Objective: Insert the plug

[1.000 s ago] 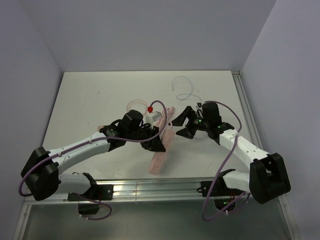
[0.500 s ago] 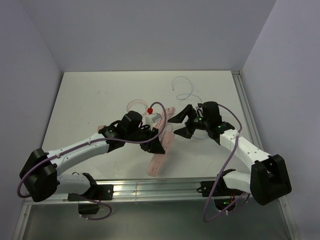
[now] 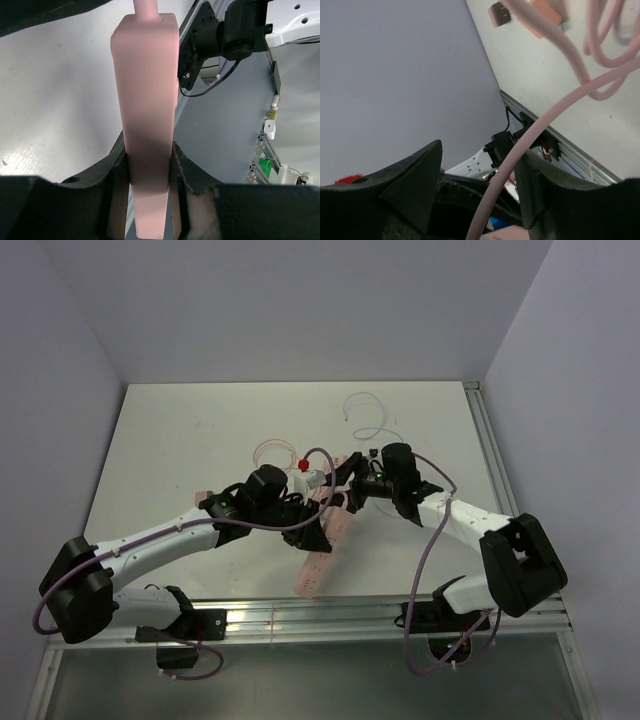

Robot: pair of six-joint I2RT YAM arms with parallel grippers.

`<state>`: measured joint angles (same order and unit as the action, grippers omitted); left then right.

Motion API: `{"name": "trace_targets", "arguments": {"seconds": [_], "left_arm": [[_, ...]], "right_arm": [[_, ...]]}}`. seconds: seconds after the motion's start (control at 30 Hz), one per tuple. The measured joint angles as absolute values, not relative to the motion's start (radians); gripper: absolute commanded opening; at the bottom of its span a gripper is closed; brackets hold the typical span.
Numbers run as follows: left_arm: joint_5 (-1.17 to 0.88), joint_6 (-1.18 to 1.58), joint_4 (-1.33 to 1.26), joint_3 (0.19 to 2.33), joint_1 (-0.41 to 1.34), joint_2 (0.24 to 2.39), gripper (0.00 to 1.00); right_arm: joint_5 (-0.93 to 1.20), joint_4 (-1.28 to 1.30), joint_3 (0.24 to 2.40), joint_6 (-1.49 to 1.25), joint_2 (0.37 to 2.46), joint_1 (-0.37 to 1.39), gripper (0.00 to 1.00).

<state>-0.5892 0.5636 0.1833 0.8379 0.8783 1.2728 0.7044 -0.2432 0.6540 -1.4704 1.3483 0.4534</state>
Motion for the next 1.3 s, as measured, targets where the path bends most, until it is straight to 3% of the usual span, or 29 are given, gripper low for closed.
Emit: {"name": "trace_targets", "arguments": {"seconds": [0.03,0.13,0.17,0.47,0.67,0.93,1.3], "left_arm": [[-0.587,0.565,0.185,0.838,0.879,1.271,0.01],[-0.562,0.571,0.189,0.823,0.878,1.249,0.0],[-0.546,0.575,0.19,0.815,0.878,1.236,0.0],[-0.36,0.693,-0.03,0.724,0.813,1.19,0.0],[-0.363,0.844,-0.354,0.703,0.753,1.365,0.0],[-0.367,1.098,-0.678,0.608,0.758,1.655,0.0],[-0.362,1.203,-0.686,0.661,0.79,1.843,0.0]], "right_arm": [[0.703,-0.253,0.656,-1.469,1.369,0.456,0.56],[0.703,-0.242,0.701,-1.413,1.436,0.455,0.1],[0.712,-0.234,0.743,-1.396,1.469,0.451,0.0],[0.693,0.053,1.181,-0.986,1.61,0.404,0.0],[0.532,0.268,1.441,-0.709,1.699,0.398,0.0],[0.241,0.46,1.489,-0.49,1.845,0.447,0.0],[0.035,0.579,1.571,-0.39,2.004,0.526,0.0]]}}
